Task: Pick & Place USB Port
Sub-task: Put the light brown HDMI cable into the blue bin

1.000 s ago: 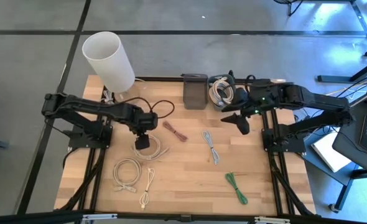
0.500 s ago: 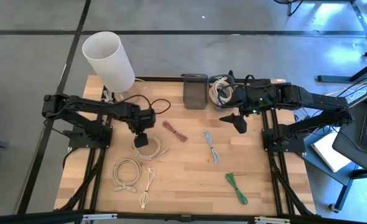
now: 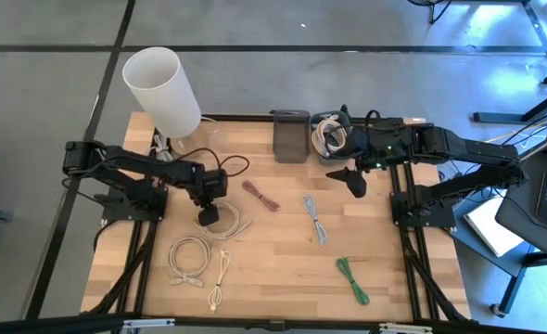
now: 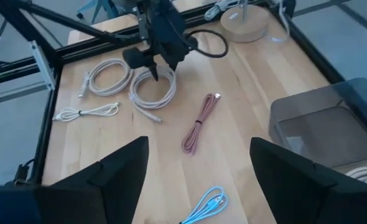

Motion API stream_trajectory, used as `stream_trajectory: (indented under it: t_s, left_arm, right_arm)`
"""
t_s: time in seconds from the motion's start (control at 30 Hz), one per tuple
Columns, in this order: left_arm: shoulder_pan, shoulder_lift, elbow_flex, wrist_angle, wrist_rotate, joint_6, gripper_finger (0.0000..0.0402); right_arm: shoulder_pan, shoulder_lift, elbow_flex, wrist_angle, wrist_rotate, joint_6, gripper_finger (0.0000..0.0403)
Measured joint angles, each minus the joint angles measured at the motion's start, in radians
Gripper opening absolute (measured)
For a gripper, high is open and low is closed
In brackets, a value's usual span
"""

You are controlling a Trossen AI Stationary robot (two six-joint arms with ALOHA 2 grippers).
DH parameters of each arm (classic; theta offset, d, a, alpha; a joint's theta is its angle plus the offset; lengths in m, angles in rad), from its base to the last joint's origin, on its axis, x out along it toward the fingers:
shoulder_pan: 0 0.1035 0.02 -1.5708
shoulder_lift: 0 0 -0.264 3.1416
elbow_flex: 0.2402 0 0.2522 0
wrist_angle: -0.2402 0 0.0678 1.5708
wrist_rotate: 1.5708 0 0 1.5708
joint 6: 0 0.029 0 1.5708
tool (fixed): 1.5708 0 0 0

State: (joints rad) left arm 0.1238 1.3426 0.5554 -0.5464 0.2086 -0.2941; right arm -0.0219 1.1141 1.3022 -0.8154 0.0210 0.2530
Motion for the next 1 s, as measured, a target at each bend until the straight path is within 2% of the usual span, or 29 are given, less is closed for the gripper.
stream_trajectory:
  t_s: [0.13,0.23,0.33,0.47,0.5,0.77,0.87,1.0]
  left_arm:
    - [-0.008,0.017,-0.018,0.021,-0.002,-0.018,0.0220]
    - [-0.008,0.027,-0.017,0.019,-0.016,-0.017,0.0204]
    - [-0.008,0.029,-0.017,0.016,-0.033,-0.017,0.0151]
    - [-0.006,0.023,-0.019,0.014,-0.056,-0.017,0.0040]
    - [-0.004,0.022,-0.019,0.016,-0.056,-0.017,0.0030]
    - [0.014,0.021,0.016,0.004,-0.031,-0.014,0.0030]
    - [0.012,0.003,0.076,0.045,-0.003,-0.007,0.0030]
    - [0.005,-0.018,0.142,0.005,-0.016,-0.007,0.0030]
  right_arm:
    - [0.000,0.000,0.000,0.017,0.028,0.000,0.0285]
    - [0.000,0.000,0.000,0.035,0.039,0.000,0.0285]
    - [0.000,0.000,0.000,0.047,0.039,0.000,0.0285]
    - [0.000,0.000,0.000,0.048,0.039,0.000,0.0285]
    - [0.000,0.000,0.000,0.048,0.039,0.000,0.0285]
    - [0.000,0.000,0.000,0.048,0.039,0.000,0.0285]
    - [0.000,0.000,0.000,0.048,0.039,0.001,0.0285]
    - [0.000,0.000,0.000,0.047,0.039,0.001,0.0284]
